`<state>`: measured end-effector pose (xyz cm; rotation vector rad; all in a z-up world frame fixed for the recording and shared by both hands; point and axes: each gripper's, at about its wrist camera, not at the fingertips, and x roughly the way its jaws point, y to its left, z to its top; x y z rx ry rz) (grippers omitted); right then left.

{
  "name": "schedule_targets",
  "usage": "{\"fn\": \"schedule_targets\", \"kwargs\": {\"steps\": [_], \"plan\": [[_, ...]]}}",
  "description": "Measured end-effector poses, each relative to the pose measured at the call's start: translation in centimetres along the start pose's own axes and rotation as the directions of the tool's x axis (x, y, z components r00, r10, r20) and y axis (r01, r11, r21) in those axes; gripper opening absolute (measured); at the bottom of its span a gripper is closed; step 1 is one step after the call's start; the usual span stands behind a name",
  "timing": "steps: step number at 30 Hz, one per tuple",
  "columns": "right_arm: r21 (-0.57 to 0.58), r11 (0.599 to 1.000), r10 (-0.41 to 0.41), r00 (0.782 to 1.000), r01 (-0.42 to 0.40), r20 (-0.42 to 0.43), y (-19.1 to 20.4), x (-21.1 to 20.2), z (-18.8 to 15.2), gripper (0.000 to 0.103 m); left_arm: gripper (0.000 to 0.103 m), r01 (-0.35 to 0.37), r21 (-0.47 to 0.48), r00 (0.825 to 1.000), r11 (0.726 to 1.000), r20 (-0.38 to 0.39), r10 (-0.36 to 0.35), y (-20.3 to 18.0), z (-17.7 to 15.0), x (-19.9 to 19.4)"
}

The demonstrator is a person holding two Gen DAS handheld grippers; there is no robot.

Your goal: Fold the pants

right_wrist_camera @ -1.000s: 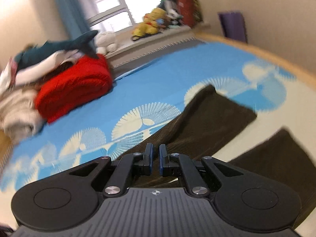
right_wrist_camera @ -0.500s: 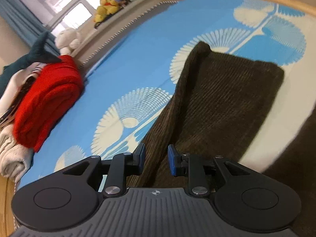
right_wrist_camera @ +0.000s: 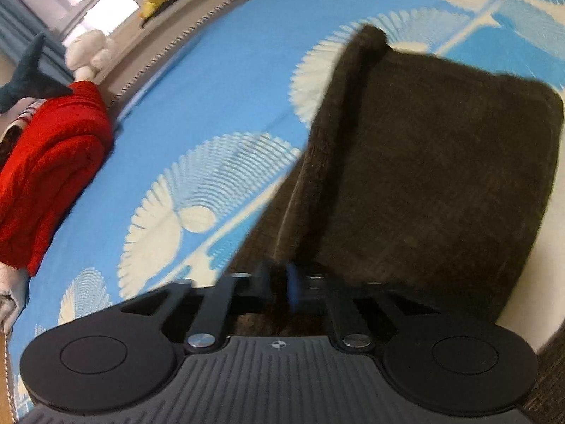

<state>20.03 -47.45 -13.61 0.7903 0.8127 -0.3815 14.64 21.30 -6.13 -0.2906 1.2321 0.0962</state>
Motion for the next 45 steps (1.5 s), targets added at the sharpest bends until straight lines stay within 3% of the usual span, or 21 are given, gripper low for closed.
{"fn": "schedule_targets", "kwargs": {"steps": [5,9,13,15,17,18,20,23,25,27,29,34,36,39,42,45], "plan": [[0.006,1.0,-0.006,0.998,0.005,0.068,0.6,-6.1,1.1,0.002,0.028,0.014,-0.008,1.0,1.0,0.013,-0.014,0.0,0.1,-0.8],[-0.065,0.996,-0.046,0.992,0.054,0.118,-0.1,-14.3,0.4,0.002,0.027,0.05,-0.016,0.998,0.999,0.039,-0.05,0.9,-0.4,-2.3],[-0.036,0.997,-0.064,0.99,0.069,0.127,-4.1,-22.8,-4.2,0.002,0.026,0.076,0.008,0.994,0.997,0.076,-0.077,2.6,-1.6,-4.7],[-0.007,0.994,-0.104,0.99,0.105,0.091,-6.8,-24.9,-7.9,0.002,0.026,0.063,0.013,0.996,0.998,0.067,-0.064,3.7,-2.3,-5.2],[0.033,0.987,-0.16,0.987,0.16,-0.016,-10.1,-24.8,-11.3,0.003,0.026,0.024,0.028,0.999,0.999,0.039,-0.025,4.2,-2.8,-4.9],[0.053,0.984,-0.161,0.981,0.168,-0.111,-11.9,-23.9,-12.6,0.003,0.027,-0.001,0.036,1.0,0.999,0.015,0.0,4.4,-3.0,-4.5],[0.049,0.987,-0.14,0.973,0.152,-0.185,-13.9,-23.0,-13.7,0.006,0.028,-0.007,0.044,1.0,0.999,-0.023,0.008,4.5,-3.1,-4.0],[-0.011,0.978,-0.208,0.975,0.208,-0.078,-15.9,-24.1,-12.2,0.007,0.037,-0.058,0.045,0.998,0.997,-0.016,0.059,4.1,-2.8,-4.0],[0.084,0.978,-0.187,0.981,0.19,-0.044,-18.1,-24.8,-10.1,0.017,0.038,-0.089,0.023,0.996,0.996,0.003,0.089,3.9,-2.6,-4.2],[0.173,0.966,-0.195,0.981,0.192,0.0,-20.1,-25.3,-8.1,0.035,0.042,-0.099,0.013,0.995,0.995,0.027,0.099,3.8,-2.5,-4.5],[0.199,0.955,-0.234,0.971,0.22,0.049,-21.2,-25.0,-6.0,0.041,0.048,-0.124,0.004,0.991,0.992,0.052,0.123,3.5,-2.3,-4.7],[0.251,0.944,-0.234,0.971,0.213,0.054,-23.1,-21.2,-3.5,0.046,0.048,-0.136,-0.008,0.989,0.991,0.056,0.136,3.0,-1.8,-4.4],[0.208,0.959,-0.202,0.979,0.193,0.024,-22.0,-19.2,-3.3,0.047,0.048,-0.148,0.003,0.988,0.989,0.052,0.148,2.6,-1.6,-4.1],[0.074,0.973,-0.217,0.976,0.217,0.0,-19.0,-16.9,-2.7,0.051,0.05,-0.158,0.018,0.986,0.987,0.058,0.156,1.9,-1.4,-3.9],[-0.09,0.939,-0.333,0.943,0.331,-0.009,-17.1,-15.0,-2.9,0.059,0.05,-0.182,0.04,0.982,0.982,0.063,0.179,1.0,-1.3,-3.6],[-0.2,0.89,-0.423,0.906,0.409,-0.032,-16.9,-13.8,-3.6,0.055,0.051,-0.191,0.043,0.98,0.981,0.072,0.188,0.5,-1.2,-3.5]]}}
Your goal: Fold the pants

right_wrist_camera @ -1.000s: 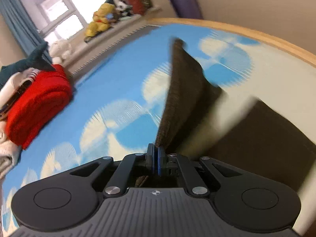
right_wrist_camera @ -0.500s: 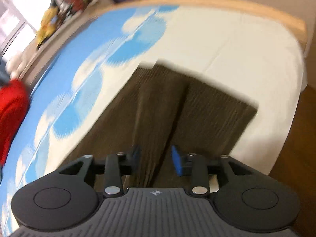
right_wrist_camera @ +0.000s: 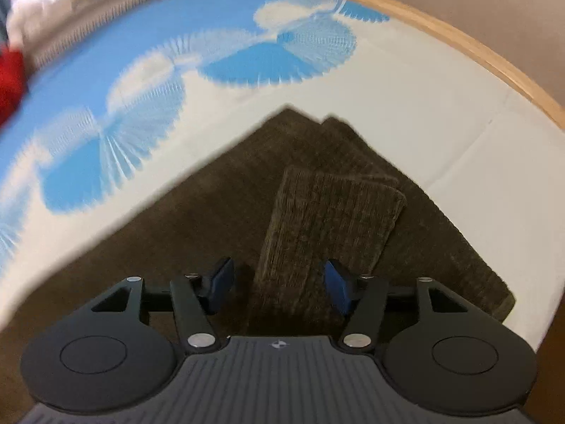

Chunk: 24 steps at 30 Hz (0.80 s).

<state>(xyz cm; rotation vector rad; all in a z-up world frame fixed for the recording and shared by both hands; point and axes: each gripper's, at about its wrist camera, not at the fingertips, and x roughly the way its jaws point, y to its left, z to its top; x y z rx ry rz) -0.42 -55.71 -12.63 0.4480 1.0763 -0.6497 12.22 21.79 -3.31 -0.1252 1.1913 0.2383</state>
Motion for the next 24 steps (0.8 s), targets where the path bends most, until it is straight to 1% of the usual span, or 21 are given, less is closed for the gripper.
{"fn": "schedule_targets", "kwargs": {"steps": [1,2,3,4,5,6,8,10,11,13,15,16,17,19,20,21,22,24], "plan": [[-0.031,0.999,-0.027,1.0,0.027,0.009,0.0,-0.3,-0.2,0.052,0.051,-0.001,0.0,1.0,1.0,0.001,0.001,-0.1,0.1,0.0],[-0.045,0.997,-0.055,0.998,0.056,0.023,-0.2,-0.7,-0.3,0.041,0.051,0.0,-0.003,1.0,1.0,0.003,0.0,-0.2,0.1,0.0],[-0.033,0.997,-0.062,0.998,0.063,0.034,-0.7,-1.2,-0.3,0.03,0.051,0.002,-0.006,1.0,1.0,0.006,-0.002,-0.2,0.2,-0.1],[0.016,0.999,-0.048,0.998,0.047,0.049,-1.8,-1.8,-0.2,0.021,0.051,0.002,-0.007,1.0,1.0,0.008,-0.002,-0.3,0.2,-0.2],[0.103,0.995,-0.015,0.997,0.007,0.075,-3.3,-2.9,-0.1,0.008,0.051,-0.001,-0.005,1.0,1.0,0.009,0.001,-0.4,0.2,-0.2],[0.185,0.982,0.013,0.995,-0.032,0.104,-4.9,-4.0,0.0,0.007,0.051,-0.003,-0.005,1.0,1.0,0.009,0.003,-0.5,0.2,-0.2],[0.341,0.934,0.056,0.984,-0.111,0.167,-8.4,-6.5,-0.5,0.007,0.051,-0.003,0.003,1.0,1.0,0.007,0.003,-0.5,0.2,-0.2],[0.431,0.892,0.062,0.983,-0.132,0.173,-11.0,-7.8,-1.7,0.007,0.051,-0.007,0.017,1.0,1.0,0.004,0.007,-0.6,0.2,-0.1],[0.458,0.879,0.066,0.986,-0.13,0.153,-11.9,-7.8,-2.4,0.007,0.051,-0.008,0.024,1.0,1.0,0.004,0.008,-0.6,0.1,-0.1],[0.516,0.848,0.106,0.992,-0.124,0.066,-14.0,-6.7,-3.7,0.007,0.051,-0.005,0.03,1.0,1.0,-0.001,0.005,-0.4,0.1,0.0],[0.572,0.809,0.16,0.987,-0.131,0.0,-15.6,-5.5,-4.8,0.01,0.052,0.0,0.029,1.0,1.0,-0.003,0.0,-0.1,0.1,0.0],[0.579,0.806,0.157,0.987,-0.123,-0.01,-16.0,-5.3,-5.0,0.01,0.053,0.001,0.024,1.0,1.0,-0.003,-0.001,0.0,0.1,0.0],[0.577,0.808,0.146,0.989,-0.116,-0.005,-16.3,-5.4,-5.1,0.013,0.053,0.002,0.016,1.0,1.0,-0.002,-0.002,0.3,0.1,-0.1],[0.57,0.813,0.126,0.992,-0.116,0.021,-16.5,-5.8,-5.0,0.013,0.054,0.004,-0.003,1.0,1.0,-0.006,-0.004,0.6,0.1,-0.1],[0.57,0.813,0.124,0.992,-0.121,0.035,-16.6,-6.1,-5.0,0.016,0.054,0.005,-0.013,1.0,1.0,-0.007,-0.005,0.8,0.1,-0.1],[0.57,0.812,0.122,0.991,-0.126,0.045,-16.7,-5.8,-4.8,0.021,0.054,0.009,-0.023,1.0,1.0,-0.009,-0.01,0.9,0.1,-0.1],[0.563,0.816,0.125,0.991,-0.13,0.047,-16.5,-5.3,-4.6,0.023,0.054,0.013,-0.029,1.0,1.0,-0.011,-0.013,0.9,0.0,-0.1],[0.538,0.836,0.114,0.993,-0.108,0.023,-15.9,-4.2,-4.0,0.023,0.054,0.013,-0.03,1.0,0.999,-0.016,-0.014,0.8,-0.1,-0.2]]}}
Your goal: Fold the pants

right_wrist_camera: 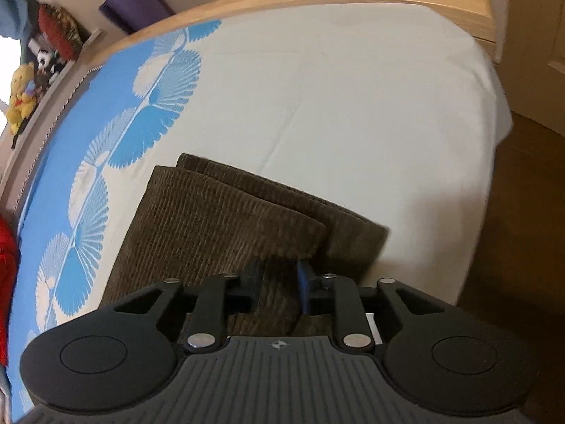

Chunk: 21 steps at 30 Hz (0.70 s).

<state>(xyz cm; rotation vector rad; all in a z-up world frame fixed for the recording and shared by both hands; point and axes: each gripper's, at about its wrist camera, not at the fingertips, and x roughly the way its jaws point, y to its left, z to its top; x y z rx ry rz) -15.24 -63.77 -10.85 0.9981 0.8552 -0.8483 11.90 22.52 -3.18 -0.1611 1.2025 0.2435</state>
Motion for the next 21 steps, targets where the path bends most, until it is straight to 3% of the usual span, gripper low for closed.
{"fn": "schedule_targets", "kwargs": {"steps": [2,3,7,9,10,12,14,16,17,18,21], "plan": [[-0.033,0.999,-0.012,1.0,0.012,0.0,0.4,0.5,0.1,0.017,0.054,-0.003,0.006,1.0,1.0,0.003,0.003,-0.3,-0.1,-0.1],[-0.053,0.998,-0.019,1.0,0.02,0.023,0.8,0.3,0.2,0.0,0.054,-0.006,0.01,1.0,1.0,0.006,0.006,-0.4,-0.1,-0.1],[-0.068,0.998,0.021,0.98,-0.008,0.196,1.5,-3.9,1.0,0.0,0.054,-0.007,0.005,1.0,1.0,0.013,0.007,-0.3,0.0,-0.2],[-0.099,0.994,-0.015,0.967,0.041,0.254,1.2,-5.8,0.9,0.0,0.054,-0.012,0.009,1.0,1.0,0.017,0.012,-0.3,0.2,-0.2],[-0.118,0.991,-0.031,0.966,0.063,0.257,1.0,-5.8,0.9,0.0,0.054,-0.013,0.01,1.0,1.0,0.02,0.013,-0.3,0.3,-0.2],[-0.143,0.99,0.025,0.98,0.004,0.199,0.5,-5.0,1.1,0.001,0.054,-0.015,0.011,1.0,1.0,0.025,0.015,-0.3,0.4,-0.2],[-0.17,0.983,0.09,0.984,-0.063,0.152,1.2,-4.2,1.2,0.007,0.054,-0.015,0.013,1.0,1.0,0.027,0.014,-0.4,0.5,-0.2],[-0.261,0.958,0.168,0.972,-0.122,0.163,3.1,-4.1,1.1,0.022,0.054,-0.009,0.012,1.0,1.0,0.026,0.008,-0.6,0.5,-0.1],[-0.318,0.938,0.201,0.963,-0.137,0.178,4.2,-4.1,0.9,0.038,0.054,-0.005,0.013,1.0,1.0,0.023,0.005,-0.7,0.6,0.0],[-0.368,0.919,0.223,0.957,-0.143,0.187,5.3,-3.9,0.9,0.044,0.054,-0.003,0.016,1.0,1.0,0.023,0.003,-0.8,0.6,0.1],[-0.458,0.874,0.268,0.947,-0.162,0.177,8.2,-2.3,1.6,0.045,0.054,-0.009,0.027,1.0,1.0,0.03,0.008,-1.1,0.8,0.2]]}}
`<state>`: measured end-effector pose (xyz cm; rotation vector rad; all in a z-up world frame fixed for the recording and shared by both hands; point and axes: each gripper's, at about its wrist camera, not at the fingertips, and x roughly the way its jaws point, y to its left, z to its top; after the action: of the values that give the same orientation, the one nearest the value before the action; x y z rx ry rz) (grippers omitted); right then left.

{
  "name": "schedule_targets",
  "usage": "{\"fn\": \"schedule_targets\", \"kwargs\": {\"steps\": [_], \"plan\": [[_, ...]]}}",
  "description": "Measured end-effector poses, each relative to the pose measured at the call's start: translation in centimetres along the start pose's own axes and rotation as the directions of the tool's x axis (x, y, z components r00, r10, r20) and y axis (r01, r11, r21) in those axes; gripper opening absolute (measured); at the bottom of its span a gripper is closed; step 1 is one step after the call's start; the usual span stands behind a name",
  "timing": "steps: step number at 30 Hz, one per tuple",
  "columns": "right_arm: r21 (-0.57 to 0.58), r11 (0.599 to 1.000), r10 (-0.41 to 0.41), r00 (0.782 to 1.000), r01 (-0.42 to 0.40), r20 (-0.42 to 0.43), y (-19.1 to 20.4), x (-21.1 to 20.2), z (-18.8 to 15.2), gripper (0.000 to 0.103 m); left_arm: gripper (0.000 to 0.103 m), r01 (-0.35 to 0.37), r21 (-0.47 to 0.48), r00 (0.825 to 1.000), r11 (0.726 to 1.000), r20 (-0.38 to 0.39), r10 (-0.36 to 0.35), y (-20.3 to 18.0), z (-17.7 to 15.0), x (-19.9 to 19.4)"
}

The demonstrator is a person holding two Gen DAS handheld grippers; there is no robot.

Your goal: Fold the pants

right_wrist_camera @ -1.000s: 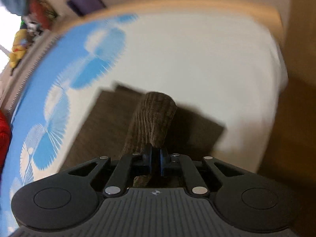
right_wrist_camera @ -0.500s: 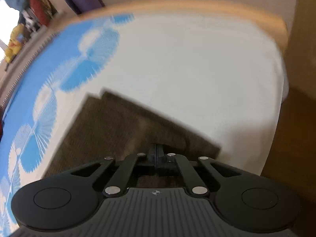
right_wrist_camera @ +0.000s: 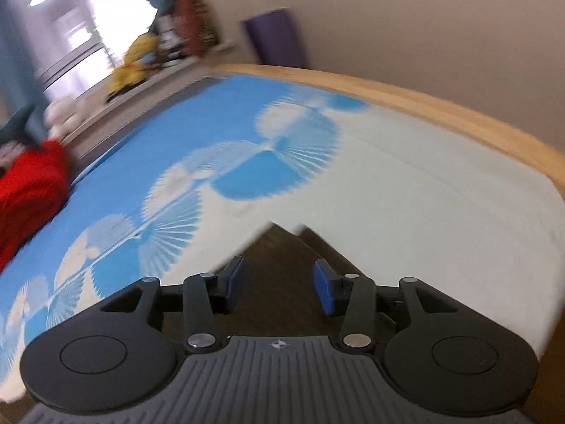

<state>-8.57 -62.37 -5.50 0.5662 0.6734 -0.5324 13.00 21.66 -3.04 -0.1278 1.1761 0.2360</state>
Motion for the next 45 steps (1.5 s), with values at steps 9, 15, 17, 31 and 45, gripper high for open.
{"fn": "schedule_targets", "kwargs": {"steps": [9,15,17,31,45], "plan": [[-0.114,0.992,-0.059,0.998,0.056,-0.027,1.4,10.6,2.9,0.046,0.054,-0.044,0.014,0.999,0.999,-0.01,0.044,-0.1,0.6,1.0],[-0.2,0.978,-0.08,0.992,0.06,-0.096,1.6,14.8,2.1,0.046,0.054,-0.073,0.019,0.997,0.997,-0.007,0.073,0.0,1.6,1.8],[-0.229,0.973,-0.063,0.993,0.038,-0.104,1.9,15.0,1.8,0.047,0.054,-0.077,0.018,0.997,0.997,-0.006,0.077,-0.1,1.9,1.9],[-0.146,0.976,-0.175,0.982,0.164,-0.07,0.1,13.8,1.6,0.01,0.054,-0.035,0.092,0.998,0.995,0.056,0.03,-1.5,2.3,0.8],[0.024,0.998,-0.055,0.998,0.055,-0.032,1.2,2.3,1.7,0.036,0.002,0.081,0.224,0.996,0.971,-0.051,-0.072,-2.2,0.2,4.2]]}}
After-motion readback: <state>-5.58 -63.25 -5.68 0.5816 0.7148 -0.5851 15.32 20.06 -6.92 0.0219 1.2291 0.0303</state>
